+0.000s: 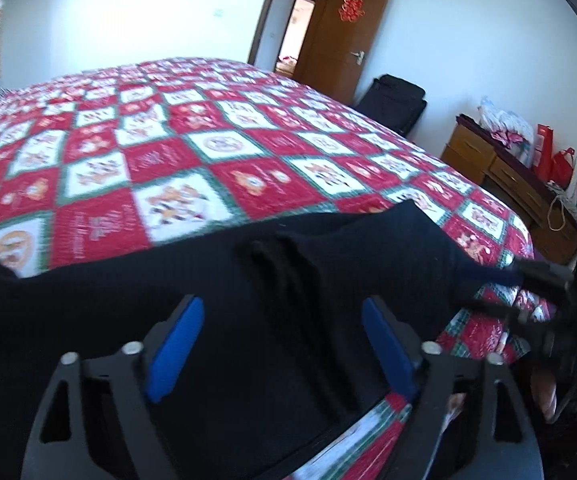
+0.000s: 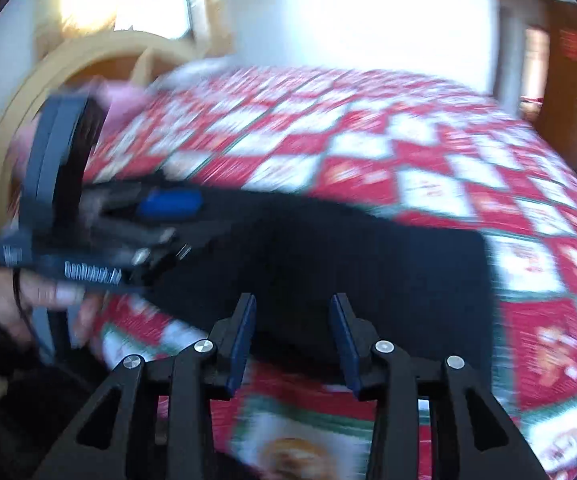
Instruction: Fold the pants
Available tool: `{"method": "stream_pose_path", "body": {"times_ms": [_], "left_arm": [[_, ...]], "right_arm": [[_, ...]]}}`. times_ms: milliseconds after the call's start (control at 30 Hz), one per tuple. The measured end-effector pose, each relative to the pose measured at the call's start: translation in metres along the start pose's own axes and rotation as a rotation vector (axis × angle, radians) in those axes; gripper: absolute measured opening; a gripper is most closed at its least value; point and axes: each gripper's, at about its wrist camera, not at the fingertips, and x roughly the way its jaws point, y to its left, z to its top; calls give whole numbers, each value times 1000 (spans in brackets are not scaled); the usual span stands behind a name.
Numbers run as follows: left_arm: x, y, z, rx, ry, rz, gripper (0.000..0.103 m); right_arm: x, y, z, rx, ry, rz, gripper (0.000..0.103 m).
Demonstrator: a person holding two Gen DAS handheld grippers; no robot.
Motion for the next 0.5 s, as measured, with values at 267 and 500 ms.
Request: {"method": "stream_pose_path", "body": {"times_ms": [267,500], "left_arm": [[19,-16,7,-3,49,24,24],[-2,-13,13,-19,17,-10,14]], "right_arm": [[-23,-80,-5,300,-158,-141,42],[-27,-80,-6,296,-192,-129,49]]}}
